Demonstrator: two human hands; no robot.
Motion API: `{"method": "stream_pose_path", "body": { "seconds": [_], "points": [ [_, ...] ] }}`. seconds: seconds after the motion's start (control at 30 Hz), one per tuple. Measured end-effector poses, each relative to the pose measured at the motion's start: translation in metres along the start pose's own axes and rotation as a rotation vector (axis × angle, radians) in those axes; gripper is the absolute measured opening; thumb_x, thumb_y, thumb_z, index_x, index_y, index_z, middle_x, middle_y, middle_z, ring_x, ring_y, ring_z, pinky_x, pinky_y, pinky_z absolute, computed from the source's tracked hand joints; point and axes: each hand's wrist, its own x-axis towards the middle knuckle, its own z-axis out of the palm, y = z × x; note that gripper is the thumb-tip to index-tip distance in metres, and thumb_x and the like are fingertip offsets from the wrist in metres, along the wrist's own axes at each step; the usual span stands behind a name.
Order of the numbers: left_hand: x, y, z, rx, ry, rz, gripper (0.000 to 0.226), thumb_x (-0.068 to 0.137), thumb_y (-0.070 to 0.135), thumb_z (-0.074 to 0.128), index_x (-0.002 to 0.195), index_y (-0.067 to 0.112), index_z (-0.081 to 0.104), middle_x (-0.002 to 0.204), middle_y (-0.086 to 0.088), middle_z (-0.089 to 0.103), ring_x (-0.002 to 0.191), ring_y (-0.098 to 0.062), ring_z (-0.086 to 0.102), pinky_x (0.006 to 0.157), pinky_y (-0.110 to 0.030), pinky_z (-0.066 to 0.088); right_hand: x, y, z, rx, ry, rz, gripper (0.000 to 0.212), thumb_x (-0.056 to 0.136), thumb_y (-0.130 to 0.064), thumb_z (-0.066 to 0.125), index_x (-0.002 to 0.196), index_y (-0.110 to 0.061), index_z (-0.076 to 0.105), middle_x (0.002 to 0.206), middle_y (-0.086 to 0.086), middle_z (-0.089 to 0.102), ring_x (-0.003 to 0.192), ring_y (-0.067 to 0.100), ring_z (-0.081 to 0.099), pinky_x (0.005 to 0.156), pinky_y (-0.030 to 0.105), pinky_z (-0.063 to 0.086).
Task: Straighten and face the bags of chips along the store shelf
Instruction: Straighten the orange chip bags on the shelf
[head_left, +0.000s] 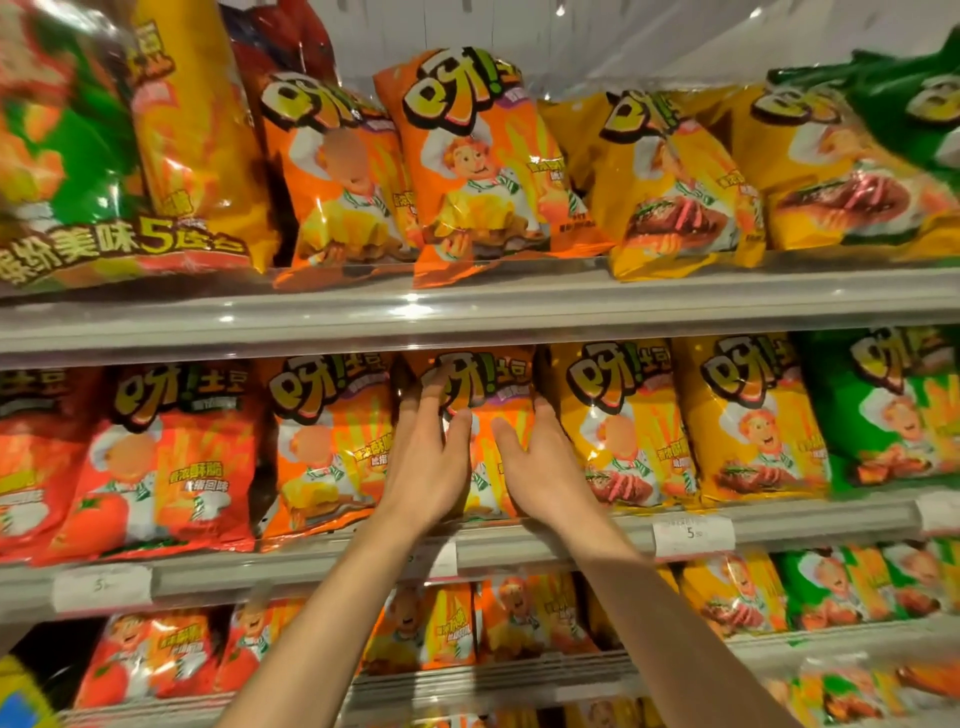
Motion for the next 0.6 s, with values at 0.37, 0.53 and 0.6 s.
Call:
{"method": "stream_pose_path", "body": {
  "seconds": [0.37,0.53,0.6],
  "points": [
    [0.008,-0.005,0.015,-0.306,0.04,-0.164,0.075,0.1,0.05,0.05,0.158,0.034,0.005,0.158,0.0,0.033,0.144,-0.019,0.033,0.117,-0.037,0.029,0.014,0.001,-0.01,0.131,-0.031,0.083,0.072,0.102,-0.043,0.044,0.158,-0.013,0.009,0.163,0.008,0.022,0.148,0.027,0.025,0.116,0.035,0.024],
    [0.015,-0.003,0.019,-0.3,0.0,-0.236,0.066,0.105,0.047,0.036,0.158,0.032,0.001,0.156,-0.006,0.037,0.138,-0.027,0.042,0.103,-0.029,0.032,0.02,-0.006,-0.012,0.171,-0.073,0.125,0.072,0.101,-0.053,0.035,0.156,-0.015,0.01,0.159,0.013,0.03,0.144,0.033,0.032,0.112,0.038,0.028],
    [0.016,-0.002,0.02,-0.284,-0.001,-0.223,0.064,0.106,0.045,0.037,0.158,0.029,0.004,0.149,-0.009,0.043,0.123,-0.029,0.052,0.096,-0.032,0.039,0.02,-0.005,-0.009,0.138,-0.067,0.119,0.071,0.102,-0.051,0.034,0.156,-0.012,0.011,0.159,0.015,0.029,0.143,0.034,0.032,0.112,0.039,0.028]
  ]
}}
